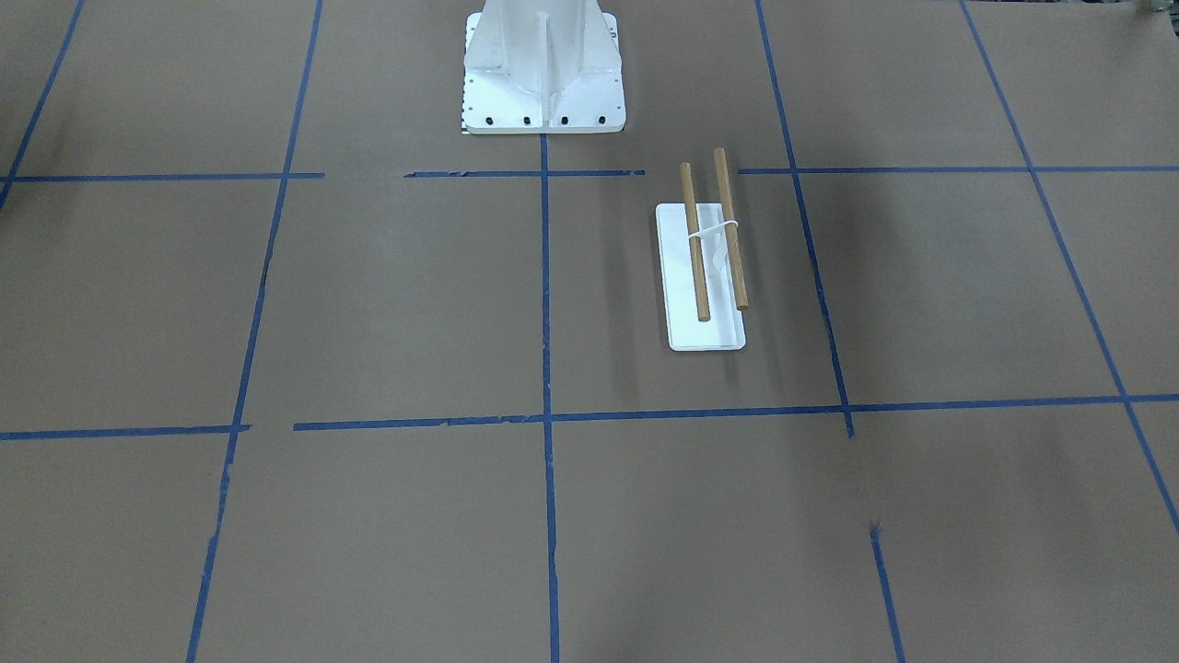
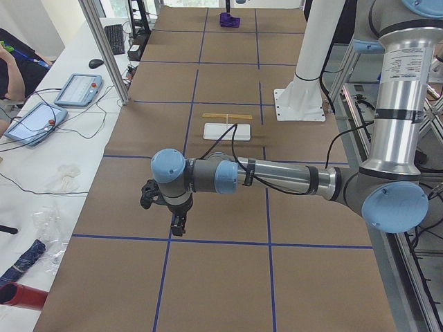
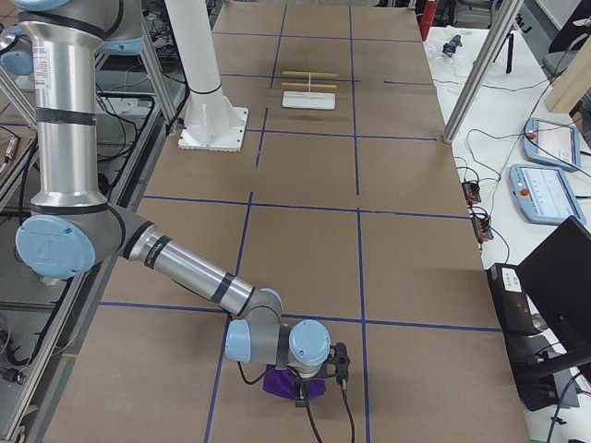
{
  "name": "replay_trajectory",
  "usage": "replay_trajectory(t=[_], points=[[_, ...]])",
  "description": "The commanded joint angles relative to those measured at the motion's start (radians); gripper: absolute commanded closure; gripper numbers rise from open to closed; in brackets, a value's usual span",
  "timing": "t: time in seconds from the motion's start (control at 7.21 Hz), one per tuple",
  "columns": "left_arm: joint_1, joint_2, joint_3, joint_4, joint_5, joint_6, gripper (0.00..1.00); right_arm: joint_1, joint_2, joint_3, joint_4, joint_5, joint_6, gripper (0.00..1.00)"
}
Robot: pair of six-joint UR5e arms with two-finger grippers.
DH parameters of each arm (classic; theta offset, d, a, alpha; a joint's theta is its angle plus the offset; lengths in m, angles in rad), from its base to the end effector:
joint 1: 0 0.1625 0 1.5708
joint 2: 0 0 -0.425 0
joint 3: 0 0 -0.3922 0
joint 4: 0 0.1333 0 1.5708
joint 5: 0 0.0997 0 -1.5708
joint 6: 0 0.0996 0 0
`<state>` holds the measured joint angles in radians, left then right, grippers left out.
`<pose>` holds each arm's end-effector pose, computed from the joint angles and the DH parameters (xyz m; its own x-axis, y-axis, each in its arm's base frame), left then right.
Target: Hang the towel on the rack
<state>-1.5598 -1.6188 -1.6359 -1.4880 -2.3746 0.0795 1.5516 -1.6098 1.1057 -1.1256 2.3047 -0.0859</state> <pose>-0.0560 -0.5125 0.6088 0.6906 0.1087 -0.7150 -0.0661 0.9940 0.0874 0.0585 -0.4232 0.8563 0.7388 -0.0606 0.6712 0.0829 0.9966 -0.0013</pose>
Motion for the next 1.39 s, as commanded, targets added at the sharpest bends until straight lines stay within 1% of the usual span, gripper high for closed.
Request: replay_trajectory(t=[0.0, 0.14, 0.28, 0.42, 0.55, 0.69, 1.11, 1.25], points=[[0.001, -0.003, 0.001, 0.0, 0.0, -0.001, 0.0, -0.018, 0.001, -0.006, 0.0, -0.001, 0.0, 0.0], [0.0, -0.006, -0.001, 0.0, 0.0, -0.001, 0.0, -0.019, 0.001, -0.01, 0.0, -0.002, 0.0, 0.0], [0.0, -0.004, -0.007, 0.002, 0.0, -0.001, 0.0, -0.019, 0.001, -0.01, 0.0, -0.004, 0.0, 0.05], [0.0, -0.004, -0.01, 0.002, 0.0, -0.001, 0.0, -0.019, 0.001, -0.01, -0.002, -0.007, -0.001, 0.46], [0.0, -0.003, -0.013, 0.002, 0.0, -0.001, 0.0, -0.019, 0.001, -0.01, 0.0, -0.02, -0.001, 0.84], [0.0, -0.001, -0.016, 0.002, 0.0, -0.001, 0.0, -0.019, 0.001, -0.01, 0.0, -0.021, -0.001, 1.0], [0.0, 0.0, -0.018, 0.002, 0.0, -0.003, 0.0, -0.019, 0.001, -0.007, 0.0, -0.019, 0.0, 1.0], [0.0, 0.0, -0.019, 0.002, 0.0, -0.003, 0.0, -0.018, 0.002, 0.009, -0.002, -0.011, 0.002, 1.0]])
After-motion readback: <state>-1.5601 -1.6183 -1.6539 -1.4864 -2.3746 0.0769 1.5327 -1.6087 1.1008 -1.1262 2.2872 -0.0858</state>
